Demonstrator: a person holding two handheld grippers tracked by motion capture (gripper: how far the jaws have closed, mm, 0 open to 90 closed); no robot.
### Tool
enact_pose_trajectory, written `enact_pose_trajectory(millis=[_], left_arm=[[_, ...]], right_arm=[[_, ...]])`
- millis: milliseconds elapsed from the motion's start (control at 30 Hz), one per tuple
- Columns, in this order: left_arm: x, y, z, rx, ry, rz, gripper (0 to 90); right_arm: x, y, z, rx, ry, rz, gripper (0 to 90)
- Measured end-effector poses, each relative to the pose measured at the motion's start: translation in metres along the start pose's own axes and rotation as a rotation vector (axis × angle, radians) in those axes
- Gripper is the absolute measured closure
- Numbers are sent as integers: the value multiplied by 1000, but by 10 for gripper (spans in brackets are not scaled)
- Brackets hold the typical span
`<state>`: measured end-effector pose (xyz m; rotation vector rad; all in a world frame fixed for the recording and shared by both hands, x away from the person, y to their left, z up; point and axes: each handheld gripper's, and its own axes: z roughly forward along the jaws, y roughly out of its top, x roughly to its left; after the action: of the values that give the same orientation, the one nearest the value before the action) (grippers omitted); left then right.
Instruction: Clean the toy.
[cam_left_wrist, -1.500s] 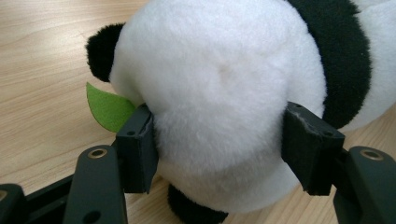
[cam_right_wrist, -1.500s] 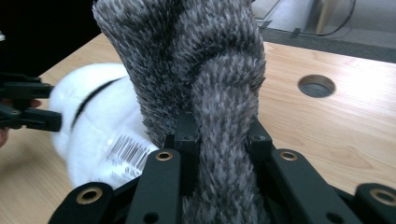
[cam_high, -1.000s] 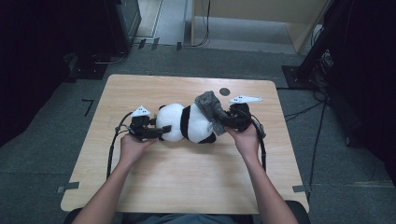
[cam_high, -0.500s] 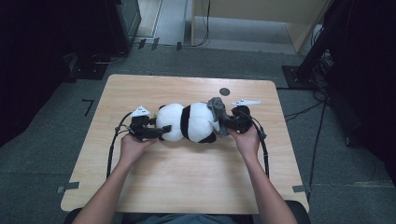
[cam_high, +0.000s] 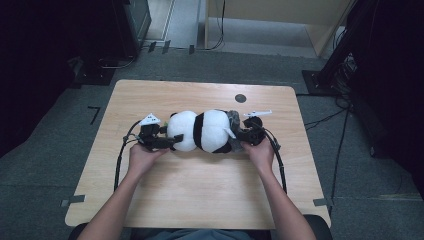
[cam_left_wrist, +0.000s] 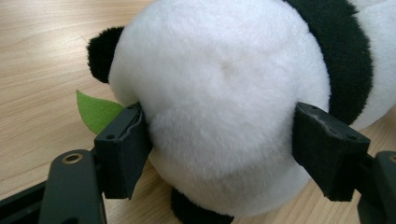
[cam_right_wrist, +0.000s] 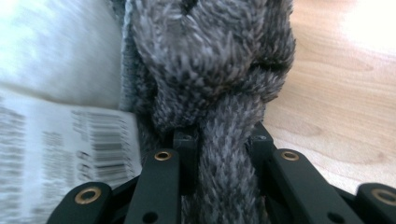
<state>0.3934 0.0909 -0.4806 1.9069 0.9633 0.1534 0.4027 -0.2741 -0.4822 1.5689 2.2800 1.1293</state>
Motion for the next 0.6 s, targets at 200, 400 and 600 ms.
enact_pose_trajectory(millis=[200,400,600], left_arm=[[-1,1,-1,11,3,8,249],[-2,3,-2,25,0,2,307],[-3,5,-3,34,-1,-9,343]], right_arm=[[-3,1,-5,18,-12,4,740],[-6,4,-28,-27,-21,12,742],[-2,12,-54,-103,-14,-7,744]])
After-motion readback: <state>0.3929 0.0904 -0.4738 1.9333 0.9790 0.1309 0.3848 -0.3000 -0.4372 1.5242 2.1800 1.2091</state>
